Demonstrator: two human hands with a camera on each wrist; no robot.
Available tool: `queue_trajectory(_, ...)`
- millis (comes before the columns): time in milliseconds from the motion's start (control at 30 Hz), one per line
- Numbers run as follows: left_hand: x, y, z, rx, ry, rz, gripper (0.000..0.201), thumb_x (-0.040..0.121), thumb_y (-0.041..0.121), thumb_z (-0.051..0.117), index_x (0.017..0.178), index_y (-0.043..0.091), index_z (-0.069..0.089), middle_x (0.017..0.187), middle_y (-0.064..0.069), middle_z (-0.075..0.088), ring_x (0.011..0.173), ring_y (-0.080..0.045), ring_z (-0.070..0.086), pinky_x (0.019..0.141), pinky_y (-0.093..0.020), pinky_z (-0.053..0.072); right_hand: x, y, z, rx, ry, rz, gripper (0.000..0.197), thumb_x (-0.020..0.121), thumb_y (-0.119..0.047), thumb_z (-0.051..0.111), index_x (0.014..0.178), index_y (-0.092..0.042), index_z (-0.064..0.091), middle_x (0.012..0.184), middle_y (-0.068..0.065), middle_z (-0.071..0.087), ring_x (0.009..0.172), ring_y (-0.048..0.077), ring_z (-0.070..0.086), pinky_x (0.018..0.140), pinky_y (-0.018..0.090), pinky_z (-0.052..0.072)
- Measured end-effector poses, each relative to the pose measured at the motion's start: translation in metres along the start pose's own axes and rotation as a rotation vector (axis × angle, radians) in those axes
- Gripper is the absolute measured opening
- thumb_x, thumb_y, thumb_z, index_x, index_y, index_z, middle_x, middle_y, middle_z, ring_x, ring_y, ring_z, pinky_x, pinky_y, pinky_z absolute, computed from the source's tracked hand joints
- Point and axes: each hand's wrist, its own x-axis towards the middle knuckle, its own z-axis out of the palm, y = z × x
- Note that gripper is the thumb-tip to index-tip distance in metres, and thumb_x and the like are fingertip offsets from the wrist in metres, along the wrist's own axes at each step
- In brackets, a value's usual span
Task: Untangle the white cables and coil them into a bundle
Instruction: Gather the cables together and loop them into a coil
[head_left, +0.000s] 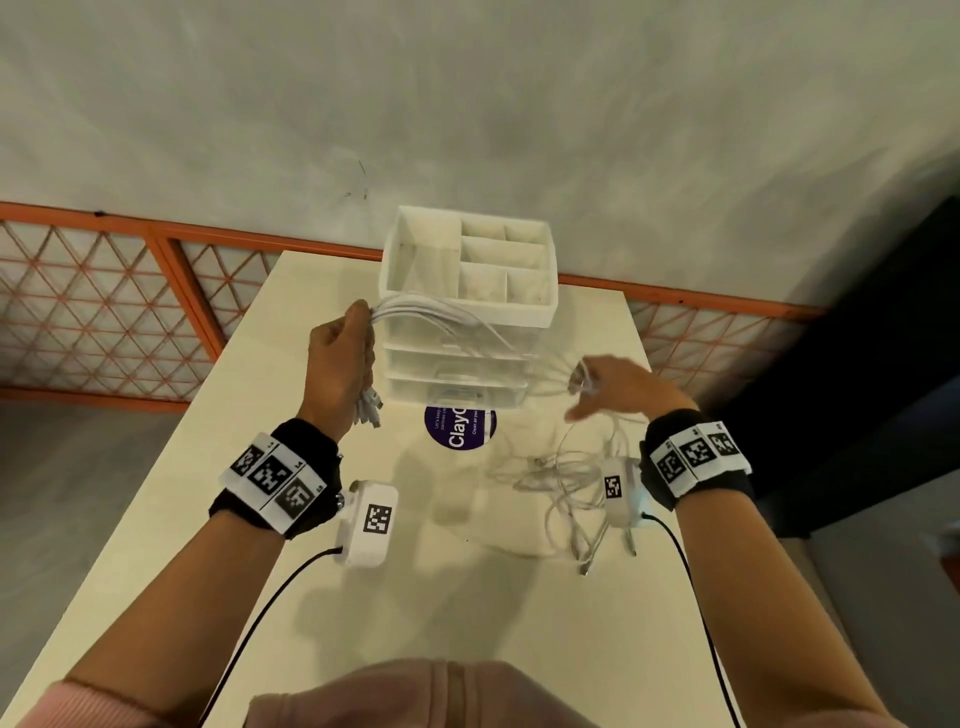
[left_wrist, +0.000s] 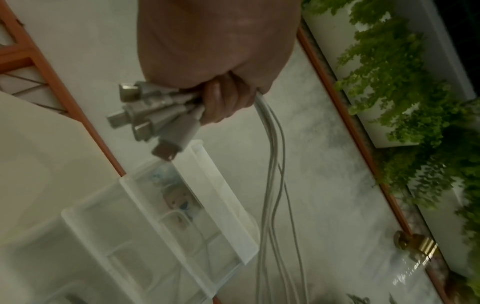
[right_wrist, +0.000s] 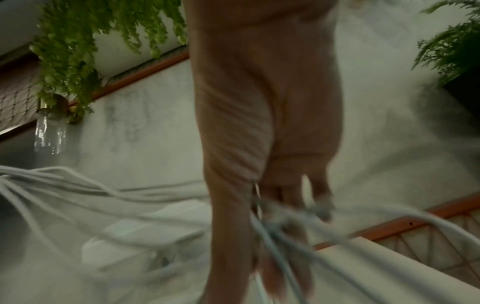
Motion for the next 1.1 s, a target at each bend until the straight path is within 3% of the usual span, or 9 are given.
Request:
queue_trajectory(100, -0.004, -0.007, 0.004, 0.131, -0.07, -0.011, 0.046, 0.095, 0.032, 0.044, 0.053, 0.02, 0.029, 0.047, 0.003, 0.022, 0.039, -0.01, 0.015, 0.039, -0.018, 0.016, -0.008, -0.008, 0.013, -0.109, -0.296, 0.09, 0.098, 0.063, -0.041, 0.084, 0.142, -0.017, 0.032, 0.144, 0.004, 0.045, 0.129, 0.022, 0.045, 0.107, 0.038, 0.036)
queue_trajectory(233, -0.008, -0.007, 0.012, 0.291, -0.175, 0.007, 0.045, 0.095, 0.038, 0.044, 0.056, 0.019, 0.029, 0.056, -0.003, 0.02, 0.043, -0.014, 0.015, 0.043, -0.022, 0.017, -0.018, -0.045, 0.002, 0.119, -0.183, -0.066, 0.127, 0.056, -0.048, 0.084, 0.151, -0.023, 0.005, 0.159, 0.001, 0.017, 0.145, 0.018, 0.019, 0.118, 0.039, 0.022)
queue_trajectory(300, -0.012, -0.006, 0.02, 0.349, -0.248, 0.048, 0.046, 0.096, 0.037, 0.043, 0.058, 0.014, 0.032, 0.055, -0.003, 0.021, 0.044, -0.014, 0.017, 0.043, -0.023, 0.018, -0.027, -0.074, -0.002, 0.313, -0.025, -0.248, 0.117, 0.056, -0.052, 0.081, 0.149, -0.027, 0.016, 0.157, -0.004, 0.022, 0.144, 0.011, 0.021, 0.117, 0.035, 0.024)
queue_trajectory(367, -0.015, -0.004, 0.027, 0.391, -0.288, 0.075, 0.046, 0.097, 0.035, 0.044, 0.057, 0.013, 0.033, 0.053, -0.001, 0.024, 0.042, -0.011, 0.019, 0.043, -0.025, 0.02, -0.028, -0.095, 0.001, 0.454, 0.085, -0.417, 0.081, 0.067, -0.044, 0.079, 0.136, -0.028, 0.041, 0.143, -0.008, 0.044, 0.133, 0.006, 0.038, 0.109, 0.028, 0.033)
queue_trajectory(500, -0.013, 0.001, 0.028, 0.386, -0.282, 0.103, 0.05, 0.096, 0.034, 0.046, 0.051, 0.019, 0.031, 0.042, 0.011, 0.025, 0.037, -0.007, 0.021, 0.039, -0.021, 0.022, -0.019, -0.101, 0.019, 0.525, -0.048, -0.517, 0.018, 0.09, -0.025, 0.062, 0.095, -0.007, 0.063, 0.085, 0.011, 0.067, 0.081, 0.019, 0.065, 0.086, 0.036, 0.049)
queue_trajectory(667, -0.009, -0.001, 0.021, 0.17, -0.265, 0.015, 0.054, 0.096, 0.035, 0.048, 0.045, 0.026, 0.031, 0.044, 0.009, 0.024, 0.04, -0.009, 0.016, 0.038, -0.019, 0.017, -0.002, -0.074, 0.034, 0.507, -0.039, -0.425, 0.035, 0.085, -0.036, 0.066, 0.081, -0.002, 0.06, 0.068, 0.007, 0.056, 0.067, 0.016, 0.054, 0.071, 0.032, 0.041)
queue_trajectory(767, -0.002, 0.007, 0.013, -0.025, -0.205, -0.005, 0.057, 0.097, 0.03, 0.047, 0.041, 0.026, 0.037, 0.041, 0.014, 0.027, 0.036, -0.005, 0.018, 0.035, -0.016, 0.018, 0.0, -0.05, 0.037, 0.415, -0.007, -0.346, 0.022, 0.086, -0.034, 0.065, 0.071, -0.019, 0.062, 0.066, -0.011, 0.061, 0.066, 0.005, 0.054, 0.07, 0.02, 0.039)
queue_trajectory(900, 0.006, 0.016, 0.005, -0.133, -0.097, -0.017, 0.064, 0.098, 0.029, 0.045, 0.034, 0.026, 0.038, 0.038, 0.014, 0.027, 0.034, -0.004, 0.019, 0.034, -0.016, 0.019, -0.005, -0.026, 0.043, 0.495, 0.06, -0.316, 0.026, 0.094, -0.029, 0.055, 0.073, -0.015, 0.054, 0.065, 0.001, 0.059, 0.069, 0.02, 0.061, 0.068, 0.016, 0.042)
queue_trajectory(1100, -0.009, -0.003, 0.02, -0.091, -0.167, -0.027, 0.052, 0.089, 0.061, 0.037, 0.054, 0.023, 0.031, 0.043, 0.013, 0.024, 0.039, -0.006, 0.018, 0.037, -0.017, 0.021, -0.012, -0.051, 0.04, 0.702, 0.089, -0.327, 0.034, 0.1, -0.037, 0.038, 0.075, -0.014, 0.039, 0.057, -0.009, 0.03, 0.047, 0.003, 0.032, 0.055, 0.025, 0.04)
